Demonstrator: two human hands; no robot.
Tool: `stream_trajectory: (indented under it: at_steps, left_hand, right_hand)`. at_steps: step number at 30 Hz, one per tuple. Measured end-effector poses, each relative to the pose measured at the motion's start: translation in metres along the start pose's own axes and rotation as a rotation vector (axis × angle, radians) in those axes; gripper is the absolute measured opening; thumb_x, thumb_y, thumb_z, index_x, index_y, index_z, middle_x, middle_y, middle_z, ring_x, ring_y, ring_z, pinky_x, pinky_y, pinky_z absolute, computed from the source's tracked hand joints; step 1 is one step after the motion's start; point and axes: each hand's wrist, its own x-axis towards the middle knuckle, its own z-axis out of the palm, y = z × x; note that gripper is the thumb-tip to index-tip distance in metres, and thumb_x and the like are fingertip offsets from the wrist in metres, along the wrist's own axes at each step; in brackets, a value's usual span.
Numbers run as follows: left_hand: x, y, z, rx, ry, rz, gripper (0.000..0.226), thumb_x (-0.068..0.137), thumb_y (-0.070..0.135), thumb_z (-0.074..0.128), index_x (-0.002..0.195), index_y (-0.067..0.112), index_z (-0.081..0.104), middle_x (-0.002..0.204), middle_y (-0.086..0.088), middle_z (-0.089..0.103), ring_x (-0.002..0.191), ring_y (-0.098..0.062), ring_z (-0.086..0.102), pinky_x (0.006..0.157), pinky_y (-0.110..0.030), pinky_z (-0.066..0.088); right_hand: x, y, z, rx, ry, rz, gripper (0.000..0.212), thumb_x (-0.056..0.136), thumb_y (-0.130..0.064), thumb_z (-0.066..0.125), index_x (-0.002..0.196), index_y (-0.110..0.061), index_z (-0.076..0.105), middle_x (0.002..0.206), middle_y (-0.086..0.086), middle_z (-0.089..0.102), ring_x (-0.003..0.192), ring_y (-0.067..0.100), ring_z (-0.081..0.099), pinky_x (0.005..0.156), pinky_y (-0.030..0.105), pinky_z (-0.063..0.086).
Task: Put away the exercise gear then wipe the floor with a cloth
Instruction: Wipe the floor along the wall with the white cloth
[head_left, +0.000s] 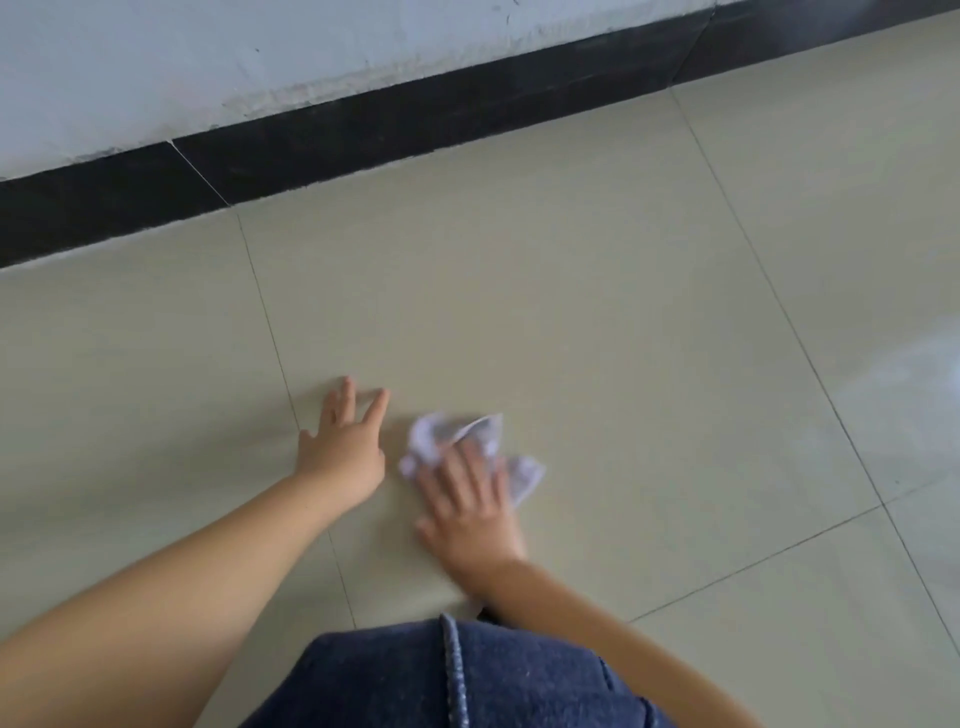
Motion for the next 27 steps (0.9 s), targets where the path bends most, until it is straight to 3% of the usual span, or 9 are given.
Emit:
stream_trajectory:
  at_steps: [4,7,11,15,17,19,21,23,27]
  left_hand:
    - [0.002,-0.004,-0.003,0.022,-0.012,0.007,0.070,0.095,0.015,0.039,0.150,0.035,0.000,0.158,-0.001,-0.021,0.147,-0.023,-0.008,0.114,-0.052,0.018]
    - [0.005,0.001,-0.004,0.014,-0.013,0.001,0.068,0.095,0.018,0.039,0.151,0.032,0.003,0.158,-0.005,-0.018,0.147,-0.026,-0.005,0.115,-0.048,0.023]
    - [0.007,0.003,-0.001,0.018,-0.010,-0.007,0.067,0.096,0.016,0.036,0.152,0.028,0.001,0.158,-0.008,-0.018,0.147,-0.030,-0.005,0.114,-0.045,0.025]
    - [0.004,0.009,0.003,0.030,0.006,-0.019,0.069,0.096,0.017,0.037,0.151,0.026,-0.004,0.157,-0.012,-0.019,0.147,-0.032,-0.007,0.115,-0.043,0.025]
    - [0.003,0.011,0.003,0.019,0.002,-0.023,0.069,0.096,0.018,0.037,0.151,0.024,-0.005,0.157,-0.013,-0.020,0.146,-0.033,-0.009,0.115,-0.043,0.024]
    - [0.002,0.010,0.003,0.007,-0.010,-0.025,0.071,0.096,0.018,0.038,0.151,0.025,-0.006,0.156,-0.012,-0.022,0.146,-0.032,-0.011,0.116,-0.043,0.022]
    - [0.002,0.007,0.003,-0.019,-0.025,-0.021,0.072,0.096,0.018,0.039,0.151,0.027,-0.007,0.156,-0.010,-0.024,0.146,-0.030,-0.012,0.116,-0.043,0.022]
    - [0.002,0.003,0.000,-0.043,-0.040,-0.016,0.072,0.096,0.018,0.039,0.151,0.028,-0.007,0.157,-0.007,-0.024,0.147,-0.026,-0.012,0.117,-0.042,0.022]
    - [0.004,-0.005,-0.002,-0.019,-0.045,0.001,0.069,0.094,0.018,0.040,0.151,0.026,0.002,0.157,-0.001,-0.022,0.147,-0.019,-0.011,0.115,-0.043,0.025]
  right_hand:
    - [-0.011,-0.033,0.014,-0.252,-0.200,-0.499,0.058,0.089,-0.054,0.018,0.140,-0.038,0.041,0.152,-0.008,0.035,0.142,0.022,0.026,0.115,0.048,0.011]
    - [0.003,0.031,0.002,-0.226,-0.146,-0.513,0.053,0.092,-0.049,0.024,0.141,-0.035,0.041,0.149,-0.005,0.040,0.141,0.023,0.028,0.113,0.048,0.015]
    - [0.010,0.175,-0.043,-0.123,0.029,-0.060,0.057,0.089,-0.044,0.032,0.144,-0.026,0.031,0.148,0.007,0.037,0.136,0.031,0.025,0.099,0.059,0.038]
    - [0.014,0.284,-0.102,0.206,0.106,0.697,0.059,0.099,-0.041,0.022,0.152,-0.031,-0.002,0.160,0.003,-0.008,0.147,0.025,-0.011,0.118,0.050,-0.001]
    - [0.031,0.284,-0.113,0.319,0.137,0.951,0.059,0.101,-0.042,0.021,0.153,-0.028,-0.003,0.160,0.003,-0.012,0.146,0.024,-0.015,0.117,0.049,-0.009]
    - [0.054,0.250,-0.108,0.356,0.207,1.044,0.059,0.101,-0.043,0.023,0.153,-0.024,0.002,0.160,0.005,-0.008,0.147,0.026,-0.012,0.116,0.050,-0.011]
    - [0.071,0.194,-0.086,0.298,0.238,0.899,0.060,0.099,-0.042,0.027,0.153,-0.024,0.007,0.161,0.005,-0.003,0.147,0.027,-0.009,0.114,0.048,-0.014]
    - [0.079,0.124,-0.061,0.220,0.251,0.594,0.061,0.095,-0.045,0.027,0.151,-0.023,0.020,0.159,0.008,0.012,0.147,0.030,0.002,0.114,0.046,-0.012]
    - [0.070,0.023,-0.031,-0.057,0.058,-0.222,0.057,0.091,-0.047,0.030,0.142,-0.025,0.043,0.150,0.004,0.039,0.140,0.030,0.028,0.114,0.053,0.017]
